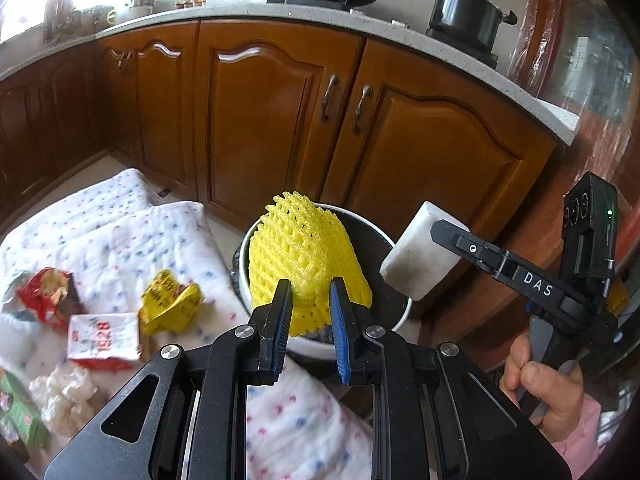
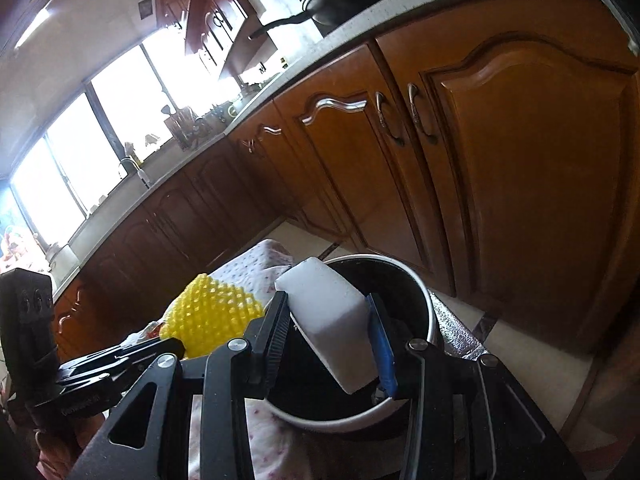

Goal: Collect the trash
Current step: 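Carry the net and sponge over the bin and open both tools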

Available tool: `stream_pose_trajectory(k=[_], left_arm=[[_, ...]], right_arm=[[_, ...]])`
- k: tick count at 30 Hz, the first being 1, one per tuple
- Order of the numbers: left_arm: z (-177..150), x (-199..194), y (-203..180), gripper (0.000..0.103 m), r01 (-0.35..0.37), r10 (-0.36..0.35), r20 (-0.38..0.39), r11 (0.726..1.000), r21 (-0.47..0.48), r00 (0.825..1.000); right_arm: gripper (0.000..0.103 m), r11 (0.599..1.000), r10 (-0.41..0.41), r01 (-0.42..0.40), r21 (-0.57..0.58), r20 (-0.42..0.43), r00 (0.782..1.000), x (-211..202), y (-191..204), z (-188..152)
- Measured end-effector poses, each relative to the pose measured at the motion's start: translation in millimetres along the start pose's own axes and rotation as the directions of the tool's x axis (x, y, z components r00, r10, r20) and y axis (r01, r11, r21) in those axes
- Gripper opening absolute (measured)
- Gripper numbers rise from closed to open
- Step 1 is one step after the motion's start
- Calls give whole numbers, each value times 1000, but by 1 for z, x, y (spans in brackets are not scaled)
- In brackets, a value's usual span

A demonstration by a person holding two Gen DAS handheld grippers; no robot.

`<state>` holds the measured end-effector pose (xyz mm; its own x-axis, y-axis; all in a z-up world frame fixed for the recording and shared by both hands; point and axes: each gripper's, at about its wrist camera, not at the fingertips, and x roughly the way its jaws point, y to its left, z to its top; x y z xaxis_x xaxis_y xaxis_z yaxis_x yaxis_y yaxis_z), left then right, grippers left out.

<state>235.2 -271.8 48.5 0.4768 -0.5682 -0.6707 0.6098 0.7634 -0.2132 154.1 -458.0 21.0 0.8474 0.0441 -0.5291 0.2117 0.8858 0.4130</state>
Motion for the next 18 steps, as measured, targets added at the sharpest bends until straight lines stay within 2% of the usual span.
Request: stream_pose_trajectory(k=[9,14,15,16,18], left_arm=[[5,43,-2,18,-15,15,-67,1000,-8,998],[2,59,-2,21,-17,15,-106,1000,-16,994],[2,61,-1,24,-16,14,-108,1000,-20,994],[2,63,-1,31,-12,9,-110,1000,-24,994],[2,61,0,42,3,-6,-102,999,-33,995]], right_arm=[[42,1000,-7,8,14,-54,998,24,-10,1],[49,999,0,3,45,-76,997,34,-17,0],[50,999,-1,5,51,-78,997,35,-19,0],[52,998,-3,8,55,-80,997,35,-20,-1],[62,998,3,2,63,-78,997,34,-21,-1]])
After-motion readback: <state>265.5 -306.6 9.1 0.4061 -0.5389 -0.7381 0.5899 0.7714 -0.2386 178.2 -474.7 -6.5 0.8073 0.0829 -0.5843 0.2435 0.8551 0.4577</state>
